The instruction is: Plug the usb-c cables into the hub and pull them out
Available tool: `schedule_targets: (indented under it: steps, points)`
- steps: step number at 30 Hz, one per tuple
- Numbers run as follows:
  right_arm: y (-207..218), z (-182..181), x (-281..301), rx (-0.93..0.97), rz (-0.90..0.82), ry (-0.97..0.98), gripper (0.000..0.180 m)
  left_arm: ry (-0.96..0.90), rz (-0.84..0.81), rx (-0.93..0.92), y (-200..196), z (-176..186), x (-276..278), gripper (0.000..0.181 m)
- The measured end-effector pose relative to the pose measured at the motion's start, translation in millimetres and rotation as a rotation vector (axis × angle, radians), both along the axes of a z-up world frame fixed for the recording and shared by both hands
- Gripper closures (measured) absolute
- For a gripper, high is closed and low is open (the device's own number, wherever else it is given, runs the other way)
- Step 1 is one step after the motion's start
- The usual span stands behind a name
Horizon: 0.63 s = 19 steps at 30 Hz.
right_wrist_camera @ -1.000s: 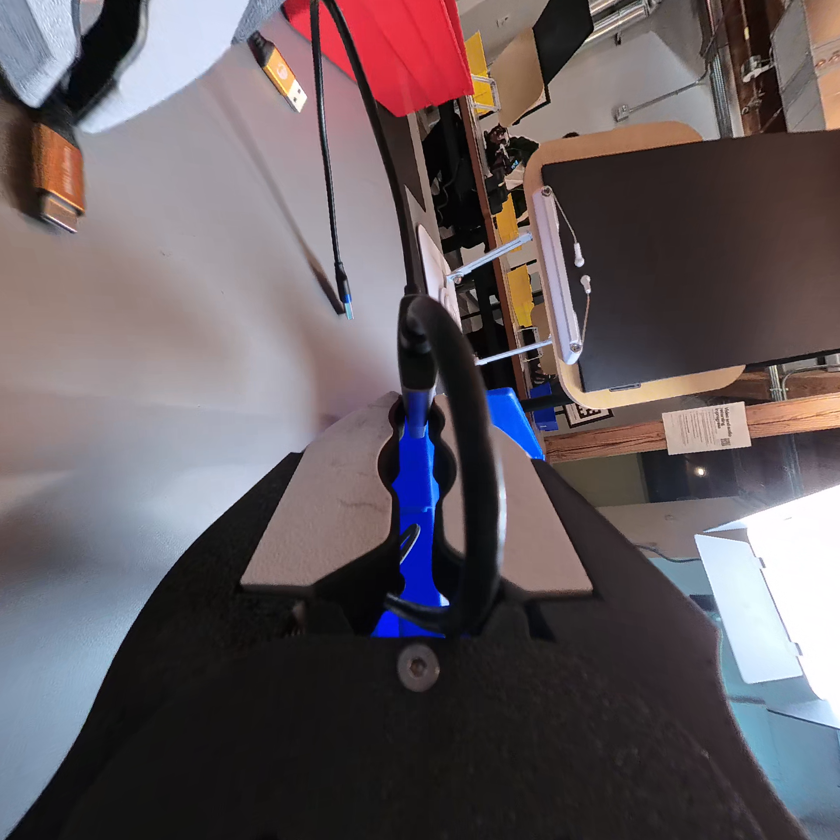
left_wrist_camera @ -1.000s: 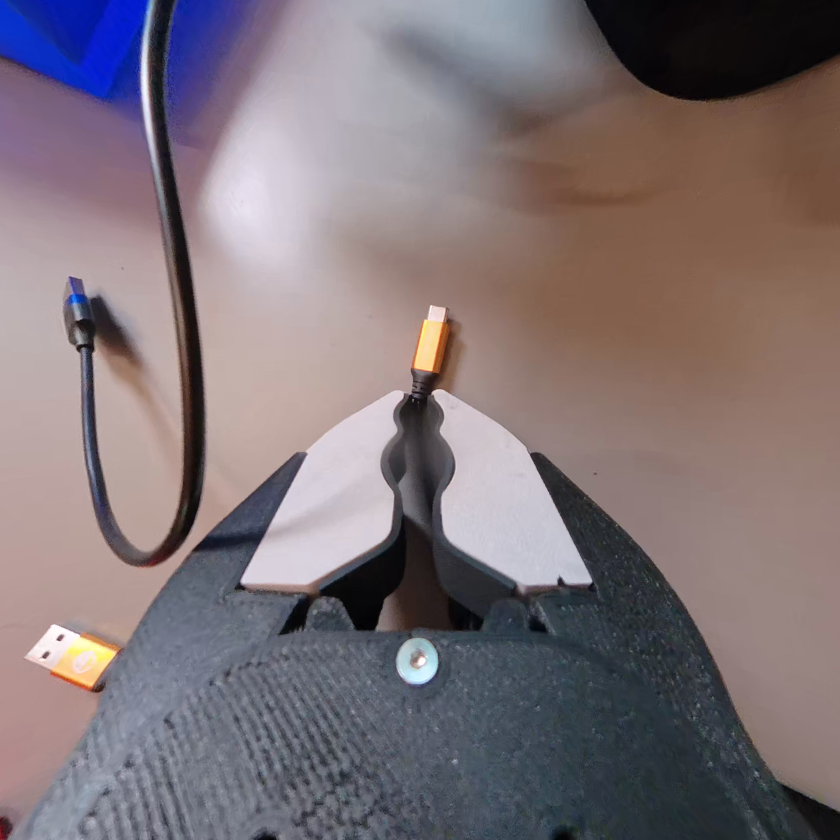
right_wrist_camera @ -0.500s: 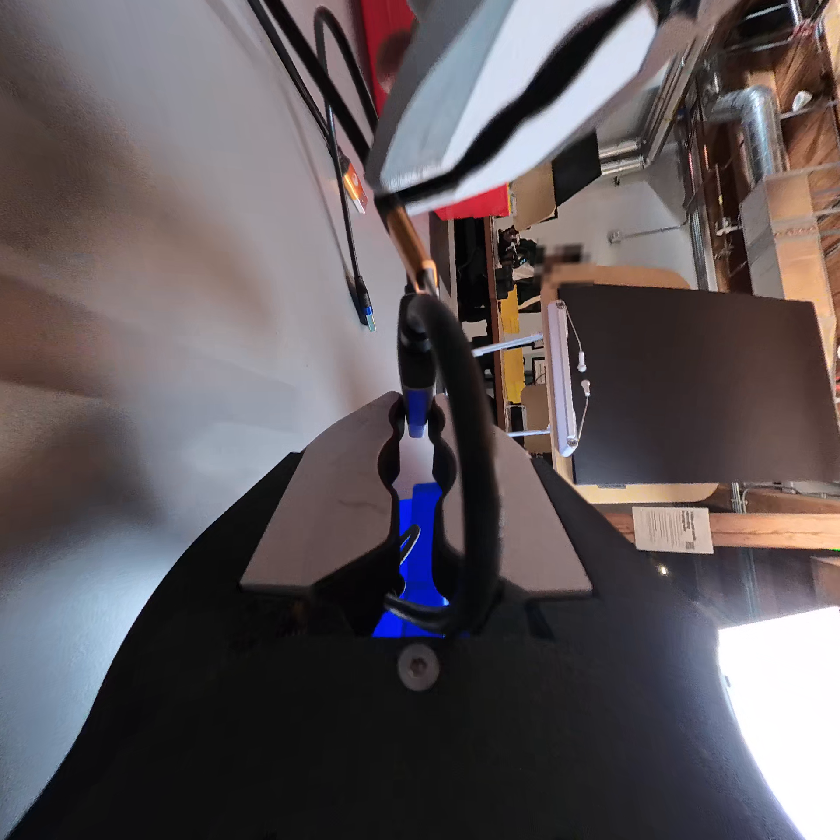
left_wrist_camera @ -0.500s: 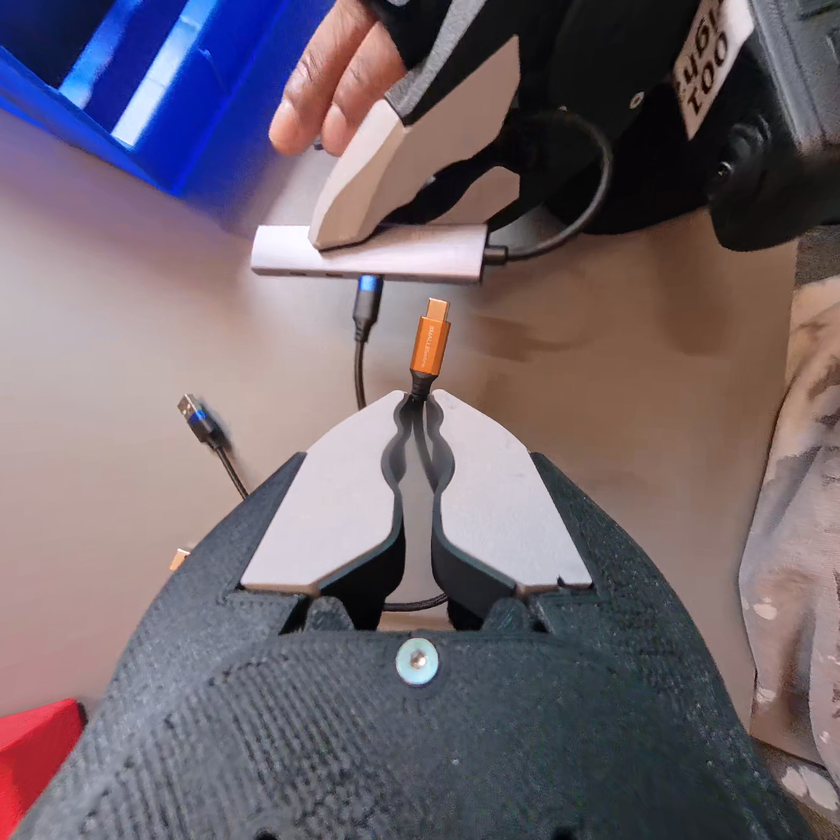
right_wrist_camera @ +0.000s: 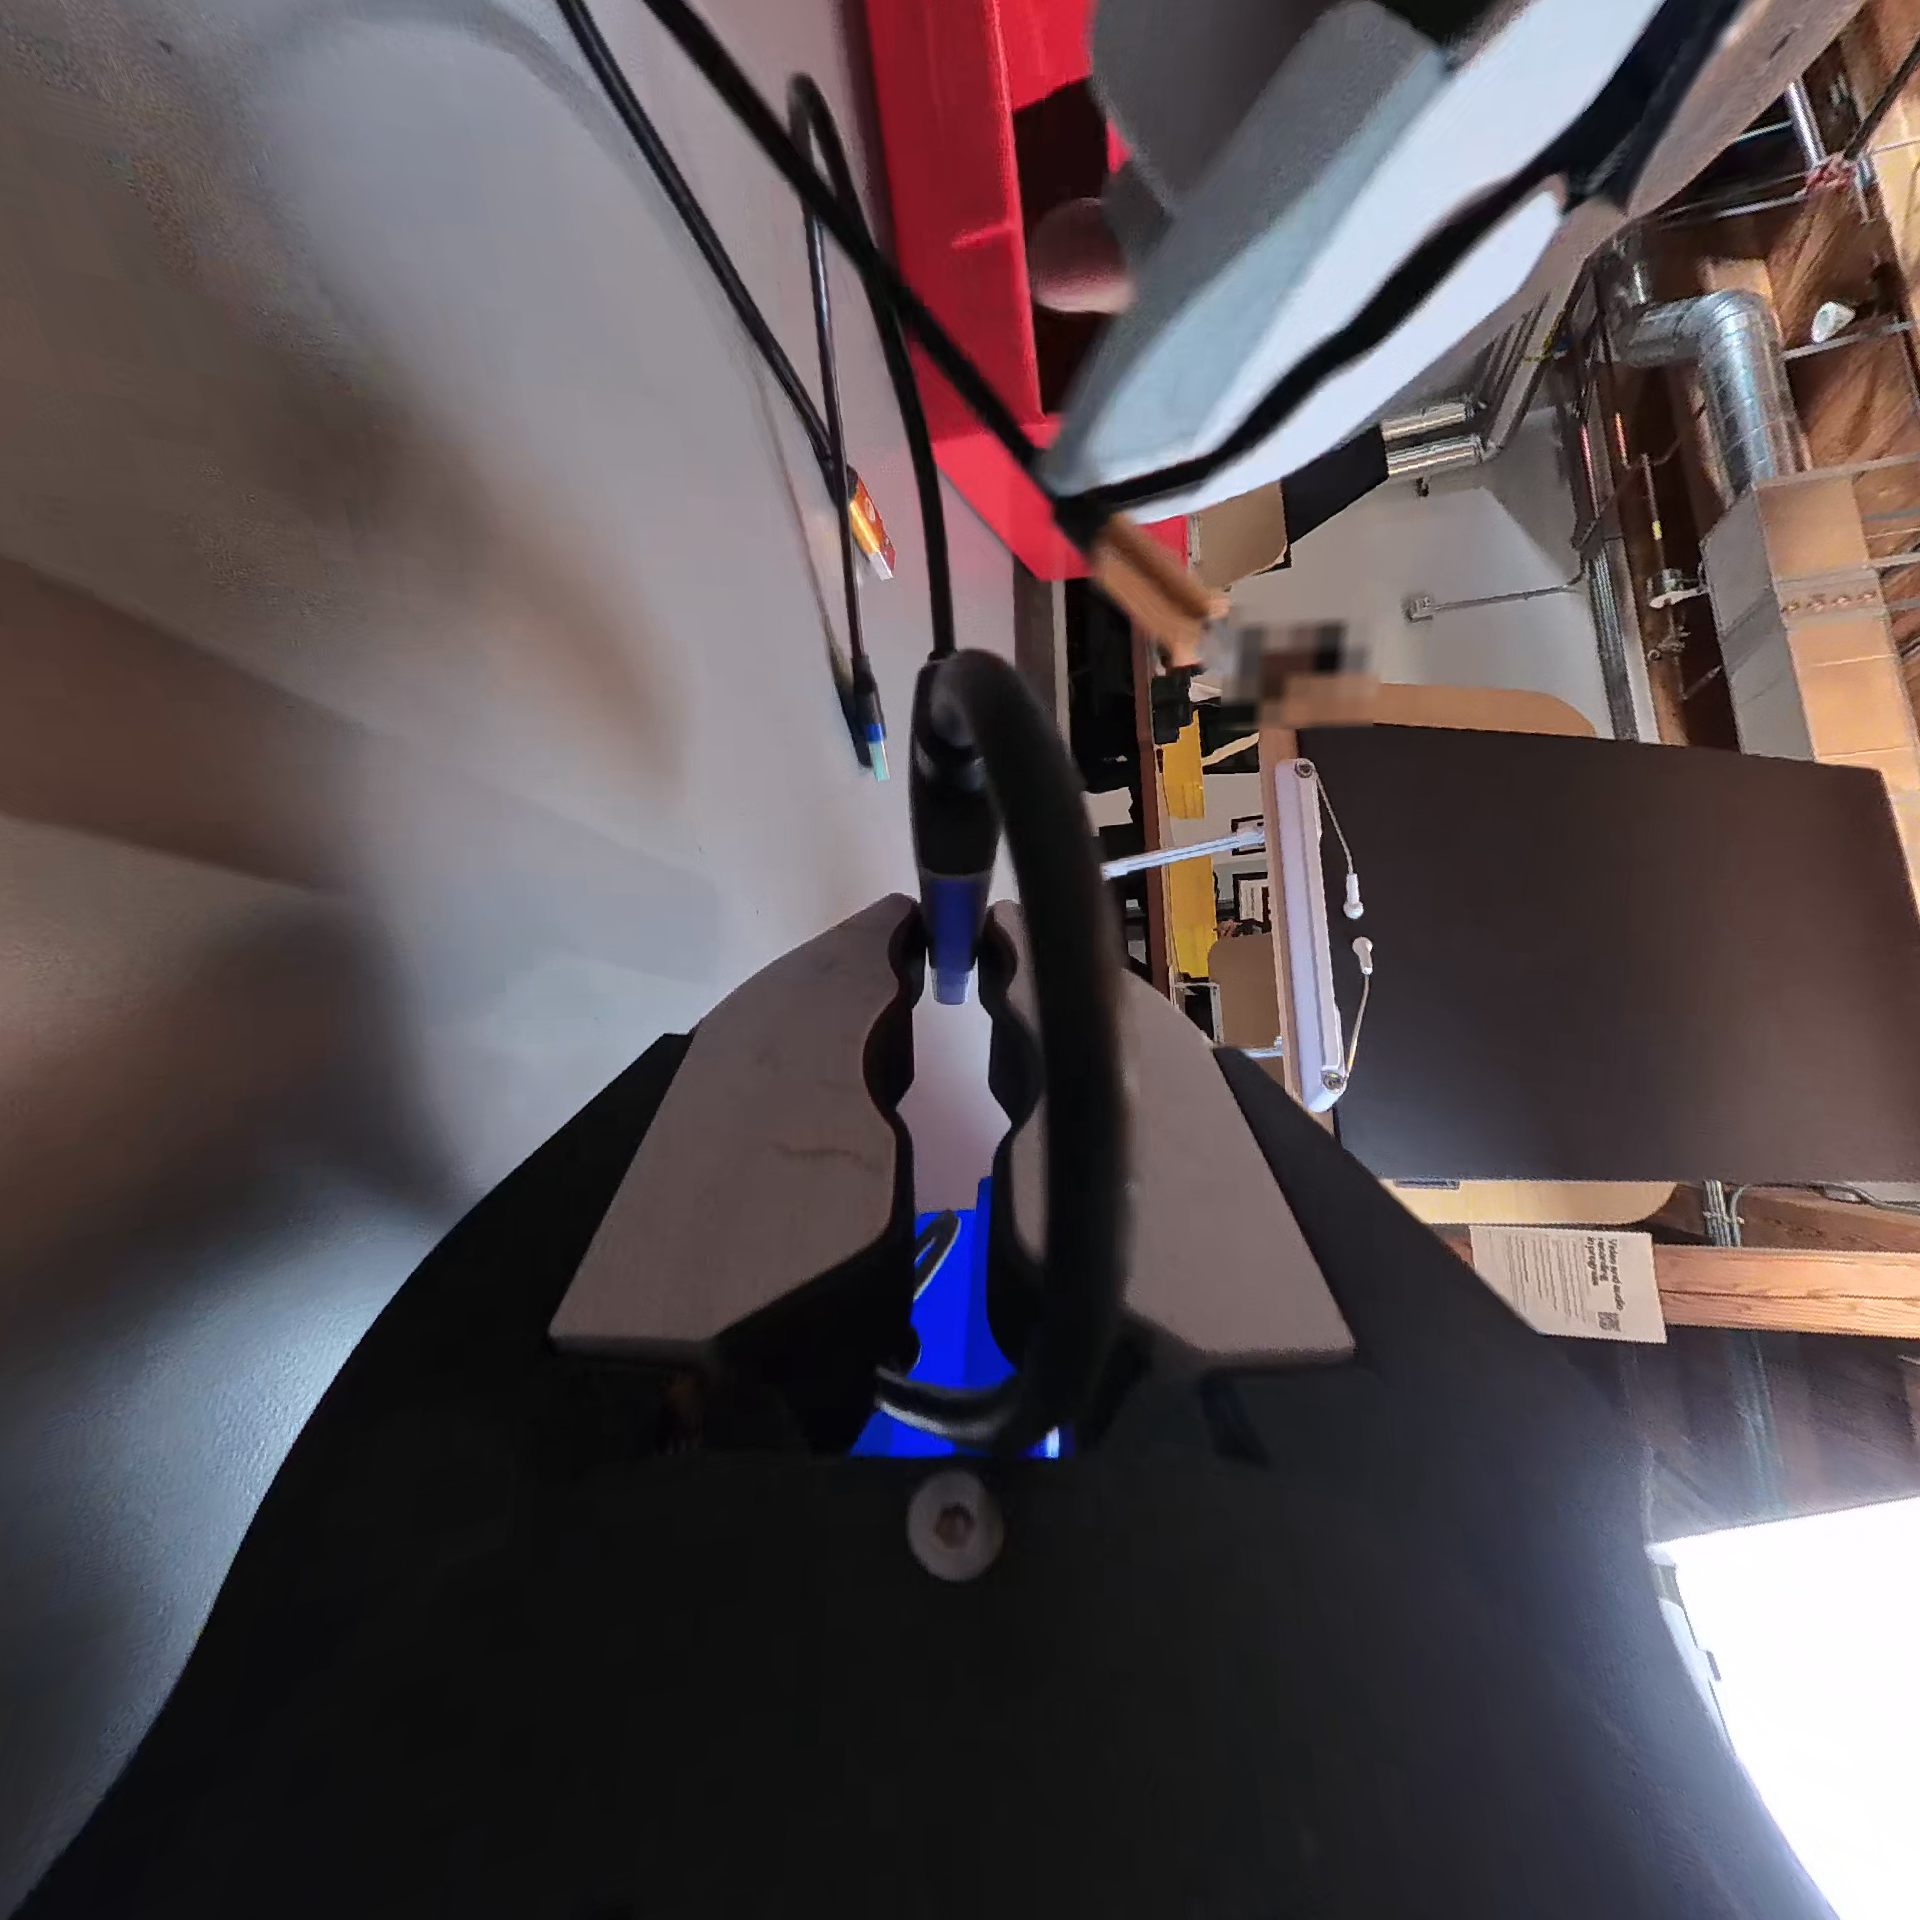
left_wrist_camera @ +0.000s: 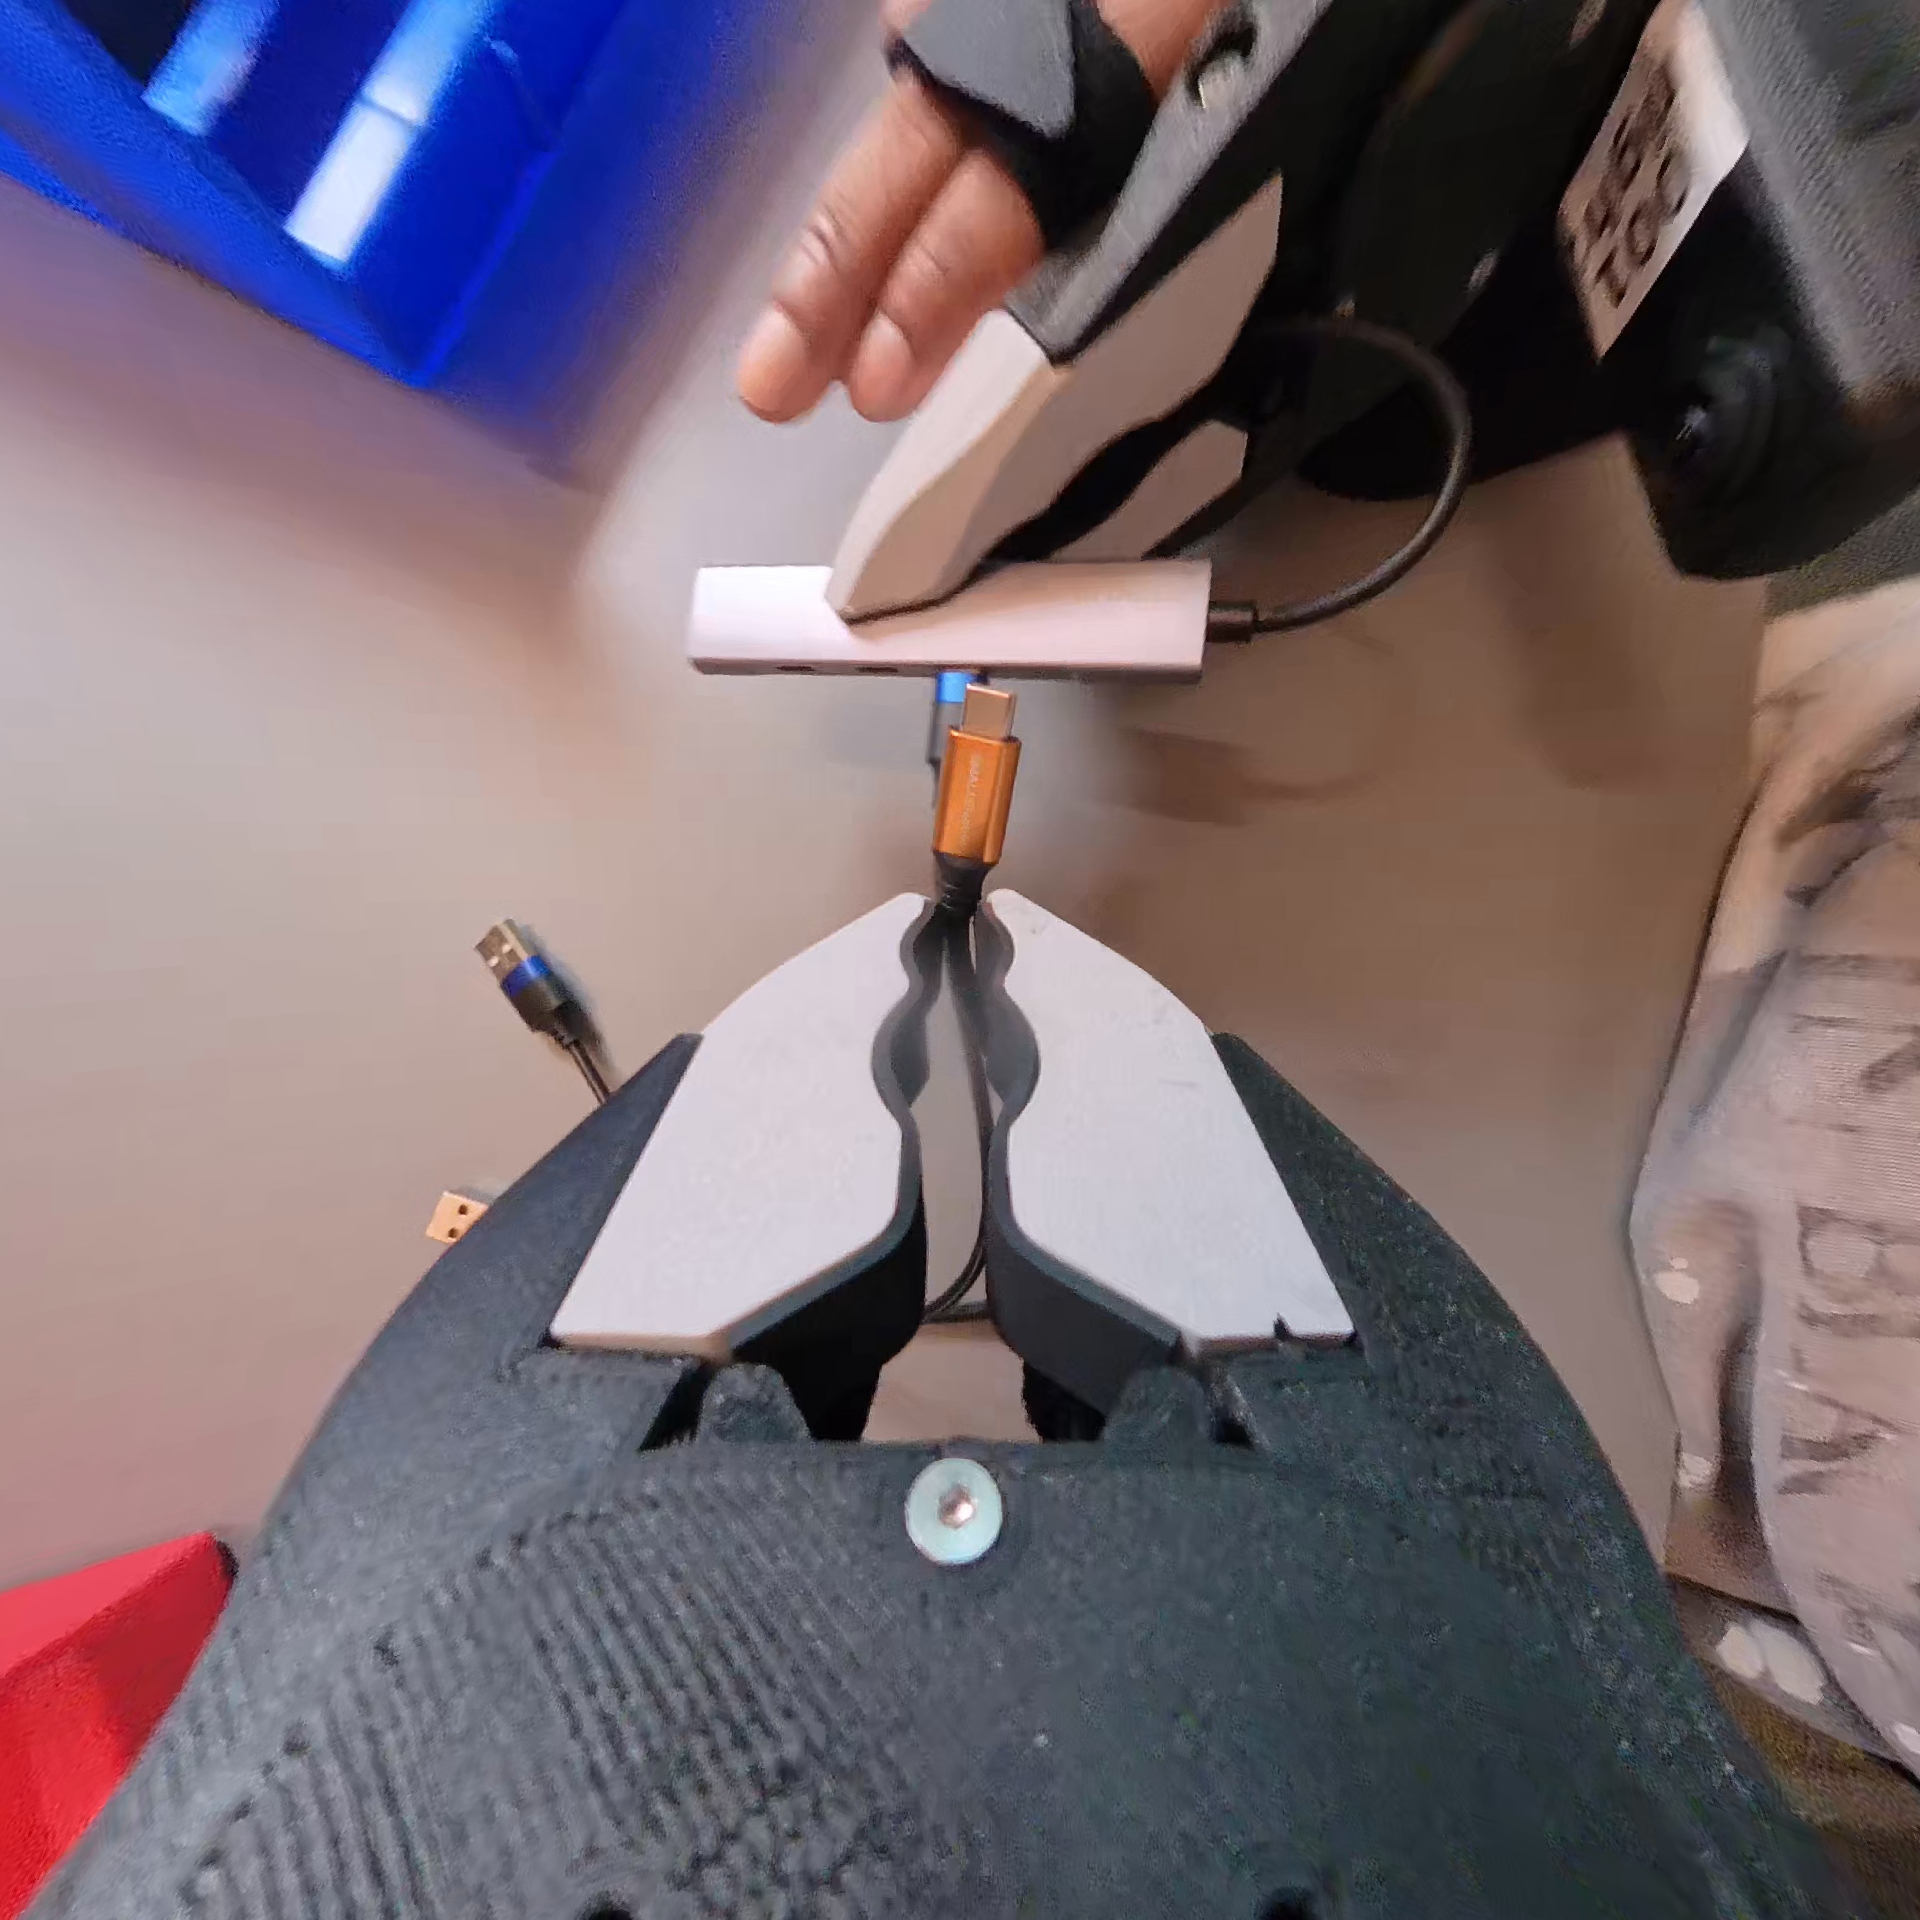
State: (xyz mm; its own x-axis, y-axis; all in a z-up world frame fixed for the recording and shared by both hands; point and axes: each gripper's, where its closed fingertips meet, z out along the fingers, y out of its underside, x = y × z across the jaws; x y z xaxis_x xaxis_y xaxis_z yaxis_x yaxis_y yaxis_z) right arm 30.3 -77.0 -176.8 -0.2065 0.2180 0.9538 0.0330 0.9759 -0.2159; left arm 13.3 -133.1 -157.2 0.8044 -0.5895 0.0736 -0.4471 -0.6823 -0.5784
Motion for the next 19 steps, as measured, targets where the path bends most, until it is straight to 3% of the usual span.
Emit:
schedule_targets:
  steps: [1,7,10,19]
  points:
    - [-1.6,-0.8,0.3,0.005,0.006,-0.003,0.171,-0.017,0.027,0.019,1.2,8.1,-8.4,0.175]
    - [-9.6,-3.4,4.3,0.008,0.044,-0.024,0.17,-0.039,0.254,0.255,-9.7,91.5,-89.1,0.175]
    - [-13.0,0.1,6.4,-0.007,0.065,-0.014,0.171,0.026,0.379,0.287,-30.9,106.7,-131.3,0.175]
    - [-22.9,6.5,7.2,0.017,0.074,0.023,0.171,-0.004,0.019,-0.123,-12.7,-9.1,-41.6,0.176]
